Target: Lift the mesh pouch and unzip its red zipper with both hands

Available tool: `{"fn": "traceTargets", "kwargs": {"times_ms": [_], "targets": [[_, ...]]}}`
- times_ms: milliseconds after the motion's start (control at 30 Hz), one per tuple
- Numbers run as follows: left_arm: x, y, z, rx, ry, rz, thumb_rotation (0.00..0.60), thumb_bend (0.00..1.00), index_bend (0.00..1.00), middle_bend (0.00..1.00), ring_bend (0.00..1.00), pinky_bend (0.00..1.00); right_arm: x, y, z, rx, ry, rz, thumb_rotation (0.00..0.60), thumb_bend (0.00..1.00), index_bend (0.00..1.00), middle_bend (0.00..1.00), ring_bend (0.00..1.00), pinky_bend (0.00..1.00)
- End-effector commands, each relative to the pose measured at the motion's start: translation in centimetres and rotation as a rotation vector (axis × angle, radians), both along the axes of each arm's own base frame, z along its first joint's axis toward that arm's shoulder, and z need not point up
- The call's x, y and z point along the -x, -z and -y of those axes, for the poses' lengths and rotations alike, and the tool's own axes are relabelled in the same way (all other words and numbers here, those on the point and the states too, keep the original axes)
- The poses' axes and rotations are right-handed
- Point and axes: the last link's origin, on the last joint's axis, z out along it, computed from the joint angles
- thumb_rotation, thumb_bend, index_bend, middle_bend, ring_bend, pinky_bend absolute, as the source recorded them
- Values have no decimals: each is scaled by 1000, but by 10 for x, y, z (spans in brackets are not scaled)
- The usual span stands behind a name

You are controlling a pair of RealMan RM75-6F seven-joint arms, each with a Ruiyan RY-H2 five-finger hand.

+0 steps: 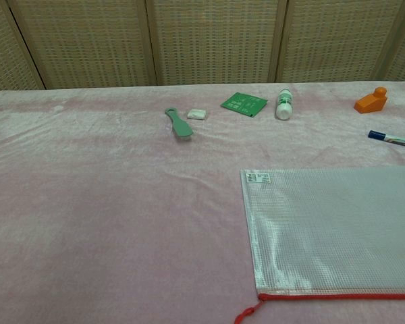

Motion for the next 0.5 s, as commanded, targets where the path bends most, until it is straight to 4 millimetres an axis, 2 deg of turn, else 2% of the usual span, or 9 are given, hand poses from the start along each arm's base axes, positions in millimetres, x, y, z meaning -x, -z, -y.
{"fn": "traceTargets", "kwargs": {"times_ms": [33,200,267,300,333,367,400,433,500], "targets": [[0,1,0,2,-1,-1,600,0,0,0,0,0,0,0,0,-2,-1,3,600,0,0,0,0,0],[1,2,-1,5,-6,-5,600,0,0,0,0,0,-2,1,0,-10,-19,9,600,0,0,0,0,0],[1,2,-2,0,-6,-6,600,0,0,0,0,0,-13,5,6,-20,-108,59,600,0,0,107,98,19],[1,2,-3,-2,-8,-6,600,0,0,0,0,0,-17,8,10,-43,-150,73,600,0,0,244,236,92],[2,3,-4,-2,-10,-7,600,0,0,0,0,0,-19,10,15,-68,-182,76,600,0,0,411,404,239],[2,4,-5,0,-14,-10,600,0,0,0,0,0,-26,15,23,-126,-246,61,600,0,0,508,501,374],[3,4,-5,2,-18,-13,600,0,0,0,0,0,-31,18,30,-173,-284,46,600,0,0,637,620,611],[4,5,-6,6,-23,-15,600,0,0,0,0,0,-37,21,37,-224,-316,28,600,0,5,706,684,754],[4,7,-8,10,-31,-18,600,0,0,0,0,0,-50,27,49,-333,-366,5,600,0,32,808,784,924]]}}
